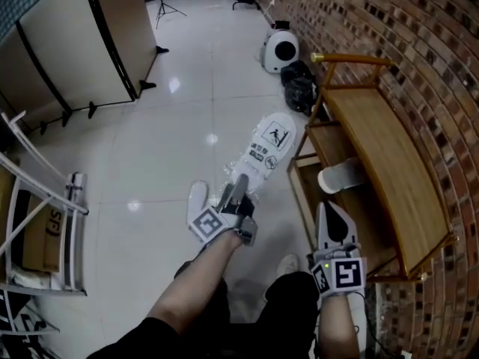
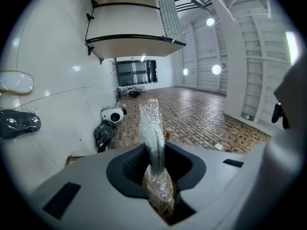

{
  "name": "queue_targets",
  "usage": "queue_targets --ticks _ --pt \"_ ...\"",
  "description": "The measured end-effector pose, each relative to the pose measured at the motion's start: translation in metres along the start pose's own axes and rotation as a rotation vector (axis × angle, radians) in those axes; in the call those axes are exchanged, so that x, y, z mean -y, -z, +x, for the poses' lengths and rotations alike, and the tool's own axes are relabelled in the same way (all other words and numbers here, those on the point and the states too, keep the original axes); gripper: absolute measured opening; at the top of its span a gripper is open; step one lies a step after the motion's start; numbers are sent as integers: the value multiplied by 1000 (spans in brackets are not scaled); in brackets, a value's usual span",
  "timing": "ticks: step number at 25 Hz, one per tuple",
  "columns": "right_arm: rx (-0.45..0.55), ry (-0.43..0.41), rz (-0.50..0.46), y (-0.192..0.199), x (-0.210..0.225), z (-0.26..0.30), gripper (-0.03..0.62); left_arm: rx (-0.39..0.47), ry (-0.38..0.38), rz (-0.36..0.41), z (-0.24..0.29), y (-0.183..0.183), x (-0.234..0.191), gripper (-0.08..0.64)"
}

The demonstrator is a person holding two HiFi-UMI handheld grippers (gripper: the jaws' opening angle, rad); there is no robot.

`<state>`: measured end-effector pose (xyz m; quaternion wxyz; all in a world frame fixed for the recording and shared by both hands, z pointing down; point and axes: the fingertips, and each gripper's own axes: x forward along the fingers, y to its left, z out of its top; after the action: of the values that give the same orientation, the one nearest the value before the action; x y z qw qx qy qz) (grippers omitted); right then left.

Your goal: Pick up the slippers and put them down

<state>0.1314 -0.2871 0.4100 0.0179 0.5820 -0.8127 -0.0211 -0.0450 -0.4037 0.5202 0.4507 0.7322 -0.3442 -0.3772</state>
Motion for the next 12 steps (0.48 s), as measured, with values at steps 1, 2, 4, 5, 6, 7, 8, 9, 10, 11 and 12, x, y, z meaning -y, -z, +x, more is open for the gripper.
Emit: queue_targets --ticks 1,2,4,5,6,7,8,9,10,11,12 --pt "-8 -7 8 8 1 10 3 -17 -76 47 -1 5 -23 78" --pt "-17 -13 16 17 3 19 3 -33 -138 80 -1 10 -44 78" --pt "-38 -22 35 36 5 37 3 -43 -180 68 5 25 -74 78" --pt "-49 -24 45 46 6 46 3 -38 -187 42 8 31 -88 78" --pt "-60 -25 58 56 7 54 3 -28 -200 19 10 37 -103 78" --pt "-71 -25 72 66 9 62 3 -17 -223 -2 10 42 -119 78" --pt "-83 -25 88 77 10 69 3 -7 -251 -29 9 48 -136 78" --pt "-97 -29 101 88 10 76 3 -2 -284 -54 7 55 -154 78" --pt "-112 -37 110 99 10 83 3 -4 -320 -69 4 62 -173 78" --pt "-129 -47 112 110 10 90 3 -11 -356 -74 1 69 -190 78" --pt "-146 -57 110 121 10 98 3 -20 -389 -75 -1 75 -207 78"
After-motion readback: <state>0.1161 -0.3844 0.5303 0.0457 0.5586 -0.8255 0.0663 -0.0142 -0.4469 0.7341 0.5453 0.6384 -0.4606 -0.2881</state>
